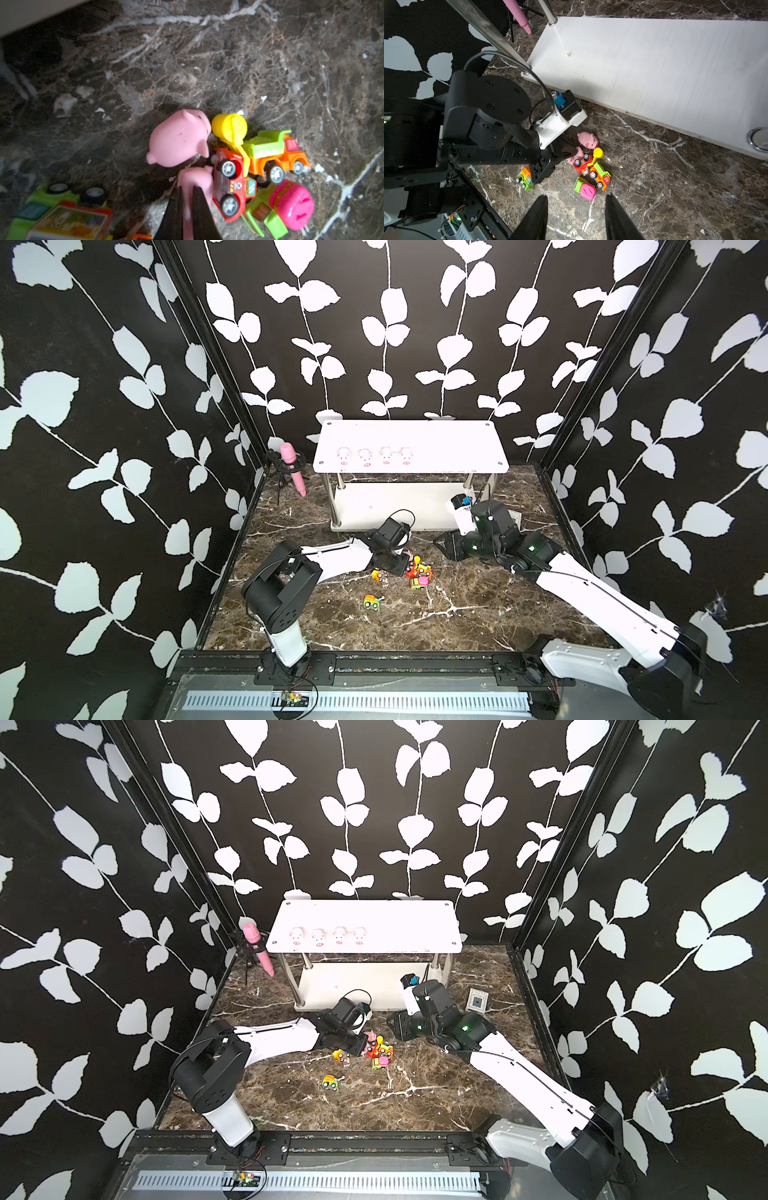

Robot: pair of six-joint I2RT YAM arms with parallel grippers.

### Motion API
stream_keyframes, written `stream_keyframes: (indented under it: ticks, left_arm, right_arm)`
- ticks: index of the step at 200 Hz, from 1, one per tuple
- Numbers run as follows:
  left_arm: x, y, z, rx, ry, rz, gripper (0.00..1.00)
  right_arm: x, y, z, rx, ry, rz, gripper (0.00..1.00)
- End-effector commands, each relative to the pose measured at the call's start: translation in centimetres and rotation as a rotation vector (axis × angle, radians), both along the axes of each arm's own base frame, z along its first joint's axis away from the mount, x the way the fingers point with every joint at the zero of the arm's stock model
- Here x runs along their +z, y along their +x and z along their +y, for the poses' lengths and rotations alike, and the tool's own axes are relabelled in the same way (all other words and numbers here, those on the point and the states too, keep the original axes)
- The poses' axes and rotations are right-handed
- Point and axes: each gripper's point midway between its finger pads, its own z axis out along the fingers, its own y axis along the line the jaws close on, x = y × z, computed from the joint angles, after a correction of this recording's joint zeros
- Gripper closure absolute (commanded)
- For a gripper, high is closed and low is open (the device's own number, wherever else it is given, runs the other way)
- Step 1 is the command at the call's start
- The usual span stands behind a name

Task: Organize plastic toys on shelves
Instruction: Pick up the plastic toy at the center of the board, then place the plastic toy at the center of the board.

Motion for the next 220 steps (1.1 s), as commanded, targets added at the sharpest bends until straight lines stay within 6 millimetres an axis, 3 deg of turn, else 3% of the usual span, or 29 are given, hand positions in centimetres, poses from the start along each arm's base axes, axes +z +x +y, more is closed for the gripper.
stream_keyframes:
  ticks: [1,55,74,123,174,220]
  left_arm:
    - [-0.5,-2.1,1.6,0.046,0.015,0.076,0.93]
    - [3.0,-3.8,1.9,0.161,-0.155,0.105,1.00]
    - [3.4,-4.8,2.5,0.160,-0.167,0.114,1.00]
    - [2.0,-7.5,1.1,0.136,-0.277,0.225,1.00]
    - [-0.2,-8.1,-0.3,0.129,-0.253,0.237,1.00]
    - [-1.0,-7.5,1.9,0.170,-0.133,0.180,0.74]
  right_arm:
    - [-0.8,-0.1,0.4,0.009,0.001,0.012,0.53]
    - [-3.2,-0.8,0.6,0.036,-0.030,0.065,0.53]
    - [-4.2,-1.2,0.8,0.046,-0.046,0.082,0.53]
    - [-6.9,-2.6,2.0,0.108,-0.089,0.118,0.53]
    - [-10.1,-4.4,4.3,0.165,-0.102,0.139,0.55]
    - [-13.4,-6.2,5.5,0.197,-0.152,0.184,0.57]
